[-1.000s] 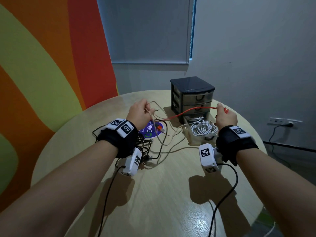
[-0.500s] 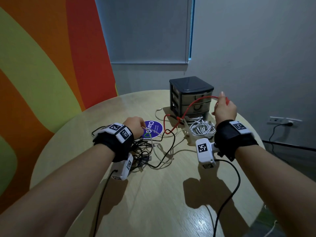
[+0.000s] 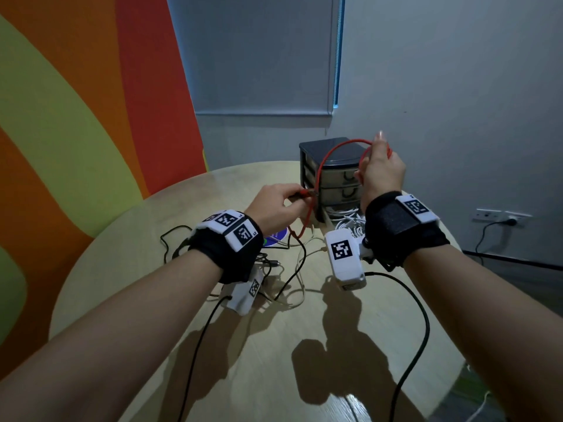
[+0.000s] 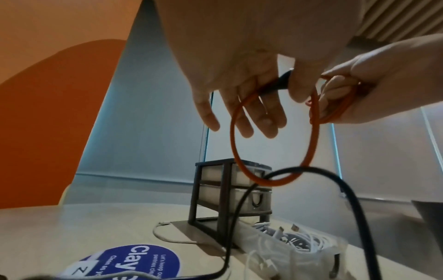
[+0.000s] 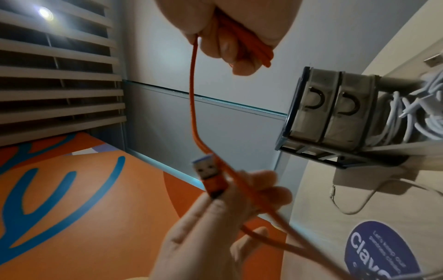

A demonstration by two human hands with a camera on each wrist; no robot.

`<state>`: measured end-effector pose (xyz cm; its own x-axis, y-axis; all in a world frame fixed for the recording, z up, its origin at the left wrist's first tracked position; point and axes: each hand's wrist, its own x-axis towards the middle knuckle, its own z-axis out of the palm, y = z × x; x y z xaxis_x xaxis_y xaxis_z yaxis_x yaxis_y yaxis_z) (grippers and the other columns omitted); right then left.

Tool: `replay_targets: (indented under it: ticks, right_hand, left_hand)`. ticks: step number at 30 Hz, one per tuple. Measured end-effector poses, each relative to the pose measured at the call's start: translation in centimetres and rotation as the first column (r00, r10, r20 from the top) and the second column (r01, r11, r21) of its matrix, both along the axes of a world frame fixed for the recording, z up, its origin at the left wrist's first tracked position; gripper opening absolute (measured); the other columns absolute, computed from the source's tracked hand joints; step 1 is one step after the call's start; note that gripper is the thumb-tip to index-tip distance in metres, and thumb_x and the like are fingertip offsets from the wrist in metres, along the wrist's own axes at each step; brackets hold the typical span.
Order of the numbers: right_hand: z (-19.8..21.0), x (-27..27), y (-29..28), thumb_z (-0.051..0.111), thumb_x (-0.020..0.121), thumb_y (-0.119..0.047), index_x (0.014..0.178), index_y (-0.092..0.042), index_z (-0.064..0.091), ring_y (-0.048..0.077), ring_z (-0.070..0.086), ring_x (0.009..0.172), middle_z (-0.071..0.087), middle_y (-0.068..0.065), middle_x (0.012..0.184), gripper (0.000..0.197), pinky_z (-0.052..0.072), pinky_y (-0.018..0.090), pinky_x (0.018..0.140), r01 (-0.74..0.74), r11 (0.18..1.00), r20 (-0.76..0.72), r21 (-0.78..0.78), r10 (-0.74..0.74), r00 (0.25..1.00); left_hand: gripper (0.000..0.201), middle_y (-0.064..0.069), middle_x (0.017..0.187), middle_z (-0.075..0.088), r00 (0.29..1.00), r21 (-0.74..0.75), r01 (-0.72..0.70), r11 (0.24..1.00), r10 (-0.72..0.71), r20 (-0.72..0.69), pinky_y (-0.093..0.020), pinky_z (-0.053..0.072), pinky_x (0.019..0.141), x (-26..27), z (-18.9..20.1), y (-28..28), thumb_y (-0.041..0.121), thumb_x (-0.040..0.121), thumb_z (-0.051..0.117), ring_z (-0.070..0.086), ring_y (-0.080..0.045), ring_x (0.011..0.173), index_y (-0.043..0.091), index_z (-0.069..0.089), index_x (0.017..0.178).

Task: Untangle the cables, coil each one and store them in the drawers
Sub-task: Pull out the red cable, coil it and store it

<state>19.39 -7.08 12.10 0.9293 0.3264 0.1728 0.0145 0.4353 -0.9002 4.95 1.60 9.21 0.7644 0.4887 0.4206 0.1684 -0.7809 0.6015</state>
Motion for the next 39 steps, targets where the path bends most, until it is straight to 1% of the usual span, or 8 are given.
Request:
replay_targets:
  ticks: [3, 8, 13, 16, 24, 31, 36, 39]
  right_hand:
    - [-0.7, 0.3, -0.3, 0.043, 0.097, -0.038, 0.061, -0.023, 0.036, 0.006, 0.030, 0.037, 0.033, -0.009, 0.044, 0.040, 0.033, 0.022, 0.047, -0.160, 0.987, -0.075, 0.014, 0.161, 0.984]
    - [-2.8, 0.3, -1.1, 0.050, 0.092, -0.044, 0.043, -0.025, 0.031, 0.009, 0.021, 0.035, 0.025, -0.010, 0.037, 0.056, 0.027, 0.020, 0.043, -0.535, 0.844, -0.123, 0.022, 0.534, 0.837]
    - [-4.3, 0.4, -1.6, 0.054, 0.092, -0.029, 0.056, -0.023, 0.029, 0.008, 0.016, 0.036, 0.021, -0.008, 0.042, 0.045, 0.022, 0.018, 0.037, -0.692, 0.706, -0.086, -0.148, 0.688, 0.721]
    - [-5.0, 0.7, -1.5, 0.052, 0.094, -0.032, 0.054, -0.022, 0.027, 0.009, 0.017, 0.036, 0.021, -0.007, 0.043, 0.049, 0.022, 0.018, 0.037, -0.671, 0.705, -0.129, -0.231, 0.661, 0.739]
    - [-4.1, 0.5, -1.9, 0.044, 0.098, -0.031, 0.059, -0.019, 0.034, 0.006, 0.025, 0.029, 0.028, -0.009, 0.034, 0.042, 0.040, 0.017, 0.041, -0.594, 0.798, -0.232, -0.105, 0.561, 0.795]
    - [-2.9, 1.5, -2.2, 0.040, 0.100, -0.027, 0.054, -0.021, 0.034, 0.004, 0.023, 0.026, 0.025, -0.011, 0.032, 0.047, 0.041, 0.016, 0.041, -0.521, 0.847, -0.254, 0.109, 0.530, 0.809]
    - [-3.4, 2.0, -1.8, 0.041, 0.099, -0.027, 0.062, -0.021, 0.033, 0.004, 0.024, 0.027, 0.026, -0.011, 0.033, 0.039, 0.047, 0.020, 0.046, -0.459, 0.887, -0.263, 0.050, 0.456, 0.851]
    - [-4.0, 1.3, -1.5, 0.040, 0.100, -0.032, 0.064, -0.020, 0.037, 0.004, 0.028, 0.028, 0.030, -0.011, 0.034, 0.038, 0.049, 0.026, 0.054, -0.538, 0.842, -0.283, -0.040, 0.506, 0.814]
  left_hand:
    - [0.021, -0.010, 0.083, 0.070, 0.997, -0.132, -0.024, 0.991, 0.033, 0.064, -0.038, 0.049, 0.082, 0.2, 0.3, -0.1, 0.027, 0.087, 0.051, 0.063, -0.026, 0.084, 0.015, 0.067, 0.085]
    - [0.025, -0.002, 0.061, 0.053, 0.973, -0.346, -0.153, 0.926, 0.202, 0.111, -0.031, 0.046, 0.060, 0.6, 1.1, 0.1, 0.009, 0.092, 0.047, 0.050, -0.017, 0.058, 0.020, 0.061, 0.074]
    - [0.015, -0.007, 0.085, 0.060, 0.917, -0.367, -0.347, 0.863, 0.394, 0.057, -0.030, 0.044, 0.077, 0.1, 1.3, 2.0, 0.009, 0.087, 0.052, 0.056, -0.027, 0.086, 0.015, 0.061, 0.097]
    - [0.035, -0.001, 0.104, 0.057, 0.938, -0.265, -0.329, 0.906, 0.345, 0.016, -0.024, 0.041, 0.083, -0.4, 1.2, 1.6, 0.018, 0.085, 0.064, 0.055, -0.017, 0.098, 0.012, 0.056, 0.118]
    - [0.044, 0.000, 0.112, 0.059, 0.981, -0.200, -0.130, 0.971, 0.098, -0.166, -0.032, 0.047, 0.092, 0.2, -0.4, -0.6, 0.033, 0.084, 0.067, 0.058, -0.017, 0.101, 0.014, 0.053, 0.121]
    - [0.013, -0.006, 0.074, 0.063, 0.928, -0.350, -0.236, 0.906, 0.103, -0.358, -0.017, 0.051, 0.060, -0.2, -1.7, 0.5, 0.006, 0.094, 0.048, 0.058, -0.017, 0.064, 0.005, 0.060, 0.088]
    - [0.025, -0.009, 0.082, 0.069, 0.942, -0.227, -0.315, 0.922, 0.274, -0.195, -0.025, 0.049, 0.076, -0.2, -0.7, 2.4, 0.014, 0.098, 0.043, 0.061, -0.018, 0.075, 0.004, 0.066, 0.097]
    - [0.022, 0.000, 0.067, 0.059, 0.942, -0.240, -0.315, 0.918, 0.334, 0.041, -0.019, 0.043, 0.057, 0.2, 1.1, 2.8, 0.015, 0.098, 0.043, 0.052, -0.013, 0.059, 0.010, 0.064, 0.104]
